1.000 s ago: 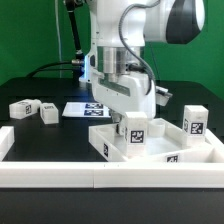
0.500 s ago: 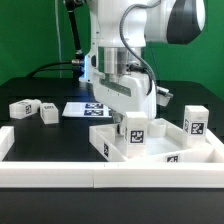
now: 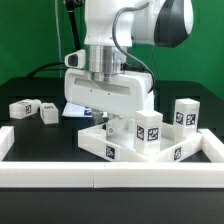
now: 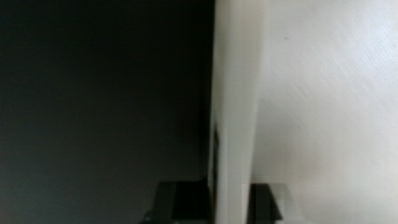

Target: Assemble square table

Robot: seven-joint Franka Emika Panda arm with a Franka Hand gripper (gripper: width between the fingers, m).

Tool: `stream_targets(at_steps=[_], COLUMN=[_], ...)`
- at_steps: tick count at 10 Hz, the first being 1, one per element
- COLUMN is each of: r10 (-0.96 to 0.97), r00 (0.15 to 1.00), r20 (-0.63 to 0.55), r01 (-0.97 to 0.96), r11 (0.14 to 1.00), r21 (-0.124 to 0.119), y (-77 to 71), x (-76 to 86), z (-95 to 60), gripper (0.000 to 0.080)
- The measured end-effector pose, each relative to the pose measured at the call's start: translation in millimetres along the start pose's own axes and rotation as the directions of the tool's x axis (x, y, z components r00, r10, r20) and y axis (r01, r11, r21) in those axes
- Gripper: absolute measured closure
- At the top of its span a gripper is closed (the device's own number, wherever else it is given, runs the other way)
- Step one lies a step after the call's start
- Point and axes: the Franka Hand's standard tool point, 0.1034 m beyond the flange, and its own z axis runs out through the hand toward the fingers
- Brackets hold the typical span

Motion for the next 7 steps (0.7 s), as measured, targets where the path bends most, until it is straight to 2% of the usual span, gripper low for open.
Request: stream_targets(at_steps=[1, 2, 3, 4, 5, 7], r10=[-0.067, -0.223, -0.438, -0.586, -0.598, -0.685], r00=[0.998, 0.975, 0.899, 0.810, 0.801, 0.728], r20=[-0.003, 0.004, -0.008, -0.019, -0.019, -0.016], r01=[0.067, 0.223, 0.438, 0.585, 0.598, 0.684], r11=[0.998, 0.975, 0.899, 0.810, 0.801, 0.728], r21=[-0.001, -0.004, -0.017, -0.031, -0.032, -0.038], y=[2.2, 6.3, 8.9, 5.2, 4.5, 5.9], x=[2.7, 10.5, 25.2, 30.3, 27.3, 30.3], z=[-0.4, -1.3, -3.1, -2.6, -2.1, -2.5], gripper=[0.0736, 0.0736, 0.0736, 0.0736, 0.0736, 0.0736])
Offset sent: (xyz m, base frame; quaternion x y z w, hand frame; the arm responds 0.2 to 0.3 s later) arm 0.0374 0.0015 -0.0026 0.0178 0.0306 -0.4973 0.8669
